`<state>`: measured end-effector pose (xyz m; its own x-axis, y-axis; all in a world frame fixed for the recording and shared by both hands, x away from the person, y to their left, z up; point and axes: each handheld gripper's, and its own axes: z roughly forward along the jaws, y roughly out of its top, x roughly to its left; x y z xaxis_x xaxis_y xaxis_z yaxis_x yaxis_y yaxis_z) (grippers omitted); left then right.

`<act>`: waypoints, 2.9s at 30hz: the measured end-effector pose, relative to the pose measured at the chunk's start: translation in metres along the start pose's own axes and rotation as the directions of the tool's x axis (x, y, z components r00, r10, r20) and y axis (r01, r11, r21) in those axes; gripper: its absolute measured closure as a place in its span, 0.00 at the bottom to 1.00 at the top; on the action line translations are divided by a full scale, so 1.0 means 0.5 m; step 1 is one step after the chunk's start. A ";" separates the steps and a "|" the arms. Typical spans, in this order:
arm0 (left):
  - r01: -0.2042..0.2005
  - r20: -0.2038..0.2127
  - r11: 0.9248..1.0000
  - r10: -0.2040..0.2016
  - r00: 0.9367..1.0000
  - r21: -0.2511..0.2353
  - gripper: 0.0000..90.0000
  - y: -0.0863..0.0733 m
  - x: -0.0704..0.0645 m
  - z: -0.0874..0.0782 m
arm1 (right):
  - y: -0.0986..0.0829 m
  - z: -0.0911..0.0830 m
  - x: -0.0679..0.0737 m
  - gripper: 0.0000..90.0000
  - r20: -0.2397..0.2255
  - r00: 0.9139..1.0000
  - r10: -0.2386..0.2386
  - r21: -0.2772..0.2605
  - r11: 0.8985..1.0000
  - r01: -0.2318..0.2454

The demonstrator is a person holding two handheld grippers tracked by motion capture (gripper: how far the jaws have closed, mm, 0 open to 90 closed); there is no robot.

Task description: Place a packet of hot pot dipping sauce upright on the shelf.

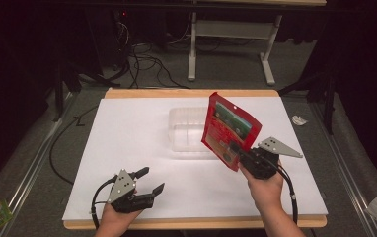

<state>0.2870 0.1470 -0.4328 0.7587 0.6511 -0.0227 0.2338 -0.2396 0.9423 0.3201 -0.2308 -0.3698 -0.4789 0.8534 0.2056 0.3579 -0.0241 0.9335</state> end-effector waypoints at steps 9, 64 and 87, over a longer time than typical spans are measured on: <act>-0.001 0.009 1.000 0.001 1.000 -0.010 0.31 0.002 -0.001 -0.001 | 0.026 0.047 0.009 1.00 0.027 1.000 -0.001 -0.010 1.000 0.001; 0.001 0.024 1.000 -0.001 1.000 -0.021 0.31 0.002 0.005 -0.002 | 0.008 0.312 0.018 1.00 0.235 0.969 0.078 0.049 0.995 -0.092; -0.003 0.025 1.000 0.003 1.000 -0.009 0.31 0.001 0.006 0.001 | 0.021 0.236 0.012 0.29 0.080 0.996 -0.038 0.123 0.992 0.028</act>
<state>0.2896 0.1483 -0.4325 0.7746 0.6319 -0.0280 0.2261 -0.2352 0.9453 0.4156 -0.1645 -0.3936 -0.4269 0.8925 0.1455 0.4396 0.0642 0.8959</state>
